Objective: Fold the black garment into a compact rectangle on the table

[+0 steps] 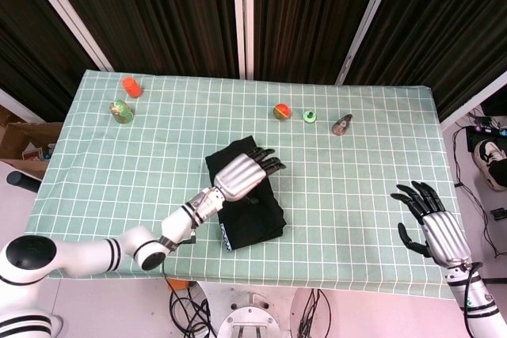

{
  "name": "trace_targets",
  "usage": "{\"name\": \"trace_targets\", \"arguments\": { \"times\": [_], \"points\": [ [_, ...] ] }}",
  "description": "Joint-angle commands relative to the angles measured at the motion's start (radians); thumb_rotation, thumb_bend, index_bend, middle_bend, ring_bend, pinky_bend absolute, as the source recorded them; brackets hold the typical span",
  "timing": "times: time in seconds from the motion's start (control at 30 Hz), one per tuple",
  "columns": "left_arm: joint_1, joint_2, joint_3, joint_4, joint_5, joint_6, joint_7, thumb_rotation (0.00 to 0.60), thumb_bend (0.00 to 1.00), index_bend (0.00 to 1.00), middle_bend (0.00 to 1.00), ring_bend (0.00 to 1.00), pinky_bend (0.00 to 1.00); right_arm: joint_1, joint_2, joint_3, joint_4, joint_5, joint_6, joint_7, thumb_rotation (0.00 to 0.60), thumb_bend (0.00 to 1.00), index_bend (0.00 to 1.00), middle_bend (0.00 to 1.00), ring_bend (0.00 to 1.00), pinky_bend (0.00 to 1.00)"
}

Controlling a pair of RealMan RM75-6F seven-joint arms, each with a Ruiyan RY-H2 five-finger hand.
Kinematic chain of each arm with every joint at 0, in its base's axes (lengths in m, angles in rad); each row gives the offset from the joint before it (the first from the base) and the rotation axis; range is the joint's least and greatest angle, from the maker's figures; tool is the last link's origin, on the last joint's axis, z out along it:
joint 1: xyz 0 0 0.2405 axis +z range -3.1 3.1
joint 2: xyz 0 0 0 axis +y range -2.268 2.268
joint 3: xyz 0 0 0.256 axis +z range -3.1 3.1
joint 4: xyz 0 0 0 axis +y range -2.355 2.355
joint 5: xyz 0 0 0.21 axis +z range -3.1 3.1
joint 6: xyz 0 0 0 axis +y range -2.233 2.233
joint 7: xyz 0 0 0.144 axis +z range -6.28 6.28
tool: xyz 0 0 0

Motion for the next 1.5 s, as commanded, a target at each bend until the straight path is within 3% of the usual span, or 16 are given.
{"name": "trace_targets", "arguments": {
  "times": [0.03, 0.17, 0.4, 0.6, 0.8, 1.03, 1.23, 1.37, 1.5],
  "points": [
    [0.099, 0.098, 0.028, -0.102, 0.001, 0.103, -0.021, 0.6, 0.01, 0.17, 0.18, 0.09, 0.17, 0.026, 0.004, 0.002, -0.01, -0.016, -0.03, -0.001, 0.6, 0.5, 0.23, 0.14, 0.0, 0.03],
    [0.188, 0.191, 0.082, -0.161, -0.019, 0.167, 0.011, 0.6, 0.01, 0.17, 0.18, 0.09, 0.16, 0.102, 0.003, 0.009, -0.042, -0.055, -0.116, -0.011, 0.6, 0.56, 0.23, 0.15, 0.0, 0.03],
    [0.331, 0.271, 0.162, -0.198, 0.004, 0.305, 0.011, 0.6, 0.01, 0.17, 0.18, 0.09, 0.16, 0.333, -0.075, 0.057, -0.112, -0.087, -0.41, -0.044, 0.6, 0.65, 0.23, 0.15, 0.0, 0.03],
    [0.401, 0.295, 0.197, -0.213, 0.03, 0.369, 0.016, 0.6, 0.01, 0.17, 0.18, 0.09, 0.16, 0.489, -0.201, 0.098, -0.106, -0.061, -0.59, -0.046, 0.6, 0.68, 0.23, 0.14, 0.0, 0.03],
    [0.432, 0.306, 0.208, -0.217, 0.041, 0.376, 0.012, 0.6, 0.01, 0.17, 0.19, 0.09, 0.16, 0.549, -0.274, 0.078, -0.075, -0.021, -0.684, -0.087, 0.6, 0.69, 0.23, 0.15, 0.0, 0.03],
    [0.436, 0.294, 0.201, -0.205, 0.055, 0.355, 0.001, 0.6, 0.01, 0.17, 0.19, 0.09, 0.16, 0.516, -0.284, -0.001, -0.081, 0.031, -0.702, -0.138, 0.6, 0.7, 0.23, 0.15, 0.0, 0.03],
    [0.415, 0.287, 0.177, -0.198, 0.072, 0.328, 0.002, 0.6, 0.01, 0.18, 0.19, 0.09, 0.16, 0.499, -0.282, -0.061, -0.104, 0.044, -0.707, -0.106, 0.6, 0.7, 0.23, 0.14, 0.0, 0.03],
    [0.387, 0.284, 0.148, -0.2, 0.085, 0.306, -0.005, 0.6, 0.01, 0.19, 0.19, 0.09, 0.16, 0.487, -0.279, -0.078, -0.119, 0.015, -0.656, -0.069, 0.6, 0.7, 0.21, 0.14, 0.0, 0.03],
    [0.34, 0.258, 0.124, -0.181, 0.137, 0.283, -0.028, 0.6, 0.02, 0.21, 0.19, 0.09, 0.16, 0.453, -0.244, -0.085, -0.128, -0.05, -0.517, -0.058, 0.6, 0.64, 0.21, 0.14, 0.0, 0.03]
  ]
}}
